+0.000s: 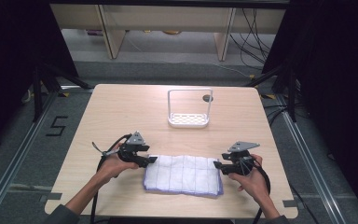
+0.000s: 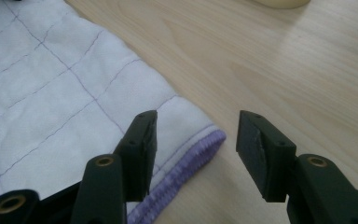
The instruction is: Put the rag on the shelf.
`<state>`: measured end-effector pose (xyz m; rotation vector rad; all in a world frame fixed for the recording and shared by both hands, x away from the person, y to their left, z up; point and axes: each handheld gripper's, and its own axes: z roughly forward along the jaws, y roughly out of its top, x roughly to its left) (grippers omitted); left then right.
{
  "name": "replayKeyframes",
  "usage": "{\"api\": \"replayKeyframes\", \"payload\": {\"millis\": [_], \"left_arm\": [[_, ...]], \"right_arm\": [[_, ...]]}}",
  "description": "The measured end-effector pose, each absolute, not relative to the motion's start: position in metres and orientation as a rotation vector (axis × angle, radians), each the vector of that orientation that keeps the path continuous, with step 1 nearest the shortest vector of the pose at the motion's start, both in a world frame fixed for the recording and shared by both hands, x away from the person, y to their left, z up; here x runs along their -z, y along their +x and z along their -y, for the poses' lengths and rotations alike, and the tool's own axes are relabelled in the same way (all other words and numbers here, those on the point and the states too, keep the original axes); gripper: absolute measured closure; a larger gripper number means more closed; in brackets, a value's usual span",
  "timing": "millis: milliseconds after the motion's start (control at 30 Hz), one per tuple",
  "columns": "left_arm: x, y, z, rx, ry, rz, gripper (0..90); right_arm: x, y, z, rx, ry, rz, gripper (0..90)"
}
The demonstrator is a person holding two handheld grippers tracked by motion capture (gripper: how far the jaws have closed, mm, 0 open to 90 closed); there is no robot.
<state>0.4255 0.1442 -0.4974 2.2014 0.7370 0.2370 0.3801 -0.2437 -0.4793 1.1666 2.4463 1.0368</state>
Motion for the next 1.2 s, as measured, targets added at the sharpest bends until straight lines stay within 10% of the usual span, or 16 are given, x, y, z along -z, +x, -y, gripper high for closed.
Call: {"api": "replayKeyframes", "payload": {"millis": [567, 1067, 1200], "left_arm": [[0.508, 0.431, -0.134, -0.239, 2.300, -0.615, 75.6], [0.506, 0.421, -0.138, -0.266, 2.312, -0.588, 83.9], [0.506, 0.420, -0.137, -0.270, 2.319, -0.593, 83.7]], "right_arm": [[0.498, 0.404, 0.234, -1.005, 1.125, -2.506, 86.2], [0.496, 0.415, 0.238, -0.994, 1.201, -2.470, 87.4], [0.496, 0.414, 0.237, -0.992, 1.203, -2.434, 72.3]]}}
